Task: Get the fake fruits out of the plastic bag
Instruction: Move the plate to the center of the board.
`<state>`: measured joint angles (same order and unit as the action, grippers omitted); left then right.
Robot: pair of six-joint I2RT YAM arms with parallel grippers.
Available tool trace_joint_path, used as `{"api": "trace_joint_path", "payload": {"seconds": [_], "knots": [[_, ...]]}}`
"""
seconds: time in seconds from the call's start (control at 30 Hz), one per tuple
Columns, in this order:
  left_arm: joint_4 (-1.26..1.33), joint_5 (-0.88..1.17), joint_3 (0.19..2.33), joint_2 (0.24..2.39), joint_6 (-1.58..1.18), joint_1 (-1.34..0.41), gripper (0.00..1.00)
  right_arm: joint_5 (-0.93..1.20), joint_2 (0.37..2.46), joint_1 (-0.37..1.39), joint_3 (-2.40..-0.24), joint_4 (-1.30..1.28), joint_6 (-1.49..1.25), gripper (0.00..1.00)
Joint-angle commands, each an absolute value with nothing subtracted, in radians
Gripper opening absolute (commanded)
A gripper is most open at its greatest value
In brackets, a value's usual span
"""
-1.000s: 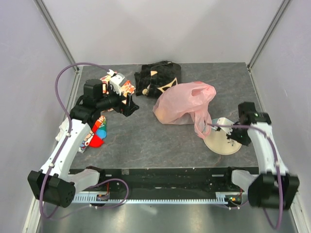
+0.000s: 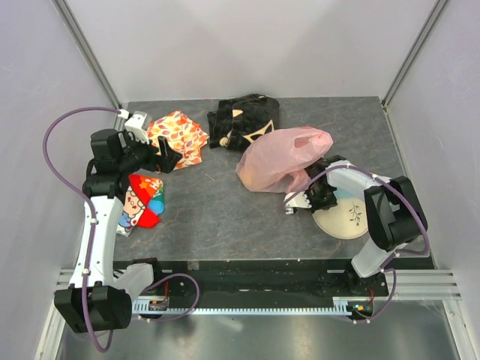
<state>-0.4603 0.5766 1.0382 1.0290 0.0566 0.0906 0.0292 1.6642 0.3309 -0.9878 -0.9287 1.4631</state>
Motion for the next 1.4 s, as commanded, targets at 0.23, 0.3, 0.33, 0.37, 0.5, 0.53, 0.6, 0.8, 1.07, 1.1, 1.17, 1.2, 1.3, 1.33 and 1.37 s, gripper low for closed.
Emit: {"api": "trace_joint_path", "payload": {"seconds": [0.23,0.3,0.33,0.37,0.5,0.53,0.6,0.8,1.07,1.1,1.17,1.2,1.3,1.33,1.37], "knots": [[-0.417,0.609,0.997,0.974,0.043,0.106,0.96,0.135,1.732,0.557,-0.999,-0.893,1.491,0.00],[-0.413,0.607,0.996,0.966,0.044,0.107,0.96,0.140,1.753,0.615,-1.032,-0.899,1.471,0.00],[-0.411,0.607,0.997,0.965,0.043,0.107,0.96,0.147,1.762,0.635,-1.048,-0.903,1.463,0.00],[-0.411,0.607,0.997,0.960,0.043,0.106,0.96,0.153,1.782,0.675,-1.077,-0.902,1.453,0.00],[-0.410,0.607,0.996,0.946,0.043,0.107,0.96,0.178,1.857,0.776,-1.163,-0.893,1.408,0.00],[-0.411,0.609,0.993,0.939,0.043,0.107,0.96,0.186,1.876,0.814,-1.186,-0.894,1.399,0.00],[-0.410,0.614,0.988,0.928,0.041,0.109,0.96,0.196,1.928,0.848,-1.262,-0.890,1.373,0.00],[-0.397,0.629,0.985,0.923,0.020,0.109,0.96,0.227,2.066,0.949,-1.474,-0.858,1.286,0.00],[-0.380,0.678,1.020,0.975,0.008,0.109,0.96,0.245,2.085,0.988,-1.574,-0.821,1.119,0.13],[-0.377,0.680,1.028,0.983,-0.014,0.106,0.96,0.244,2.063,0.986,-1.572,-0.839,1.085,0.18],[-0.361,0.683,1.061,1.018,-0.025,0.097,0.98,0.253,1.965,0.979,-1.554,-0.870,1.008,0.34],[-0.359,0.698,1.081,1.035,-0.020,0.089,0.99,0.259,1.929,0.973,-1.551,-0.877,0.971,0.36],[-0.367,0.762,1.170,1.096,-0.011,0.055,0.99,0.316,1.806,0.895,-1.597,-0.963,0.859,0.40],[-0.367,0.767,1.190,1.109,-0.011,0.045,0.99,0.339,1.755,0.846,-1.627,-0.997,0.842,0.40],[-0.367,0.772,1.230,1.129,-0.012,0.020,0.99,0.339,1.728,0.824,-1.635,-1.029,0.833,0.41]]}}
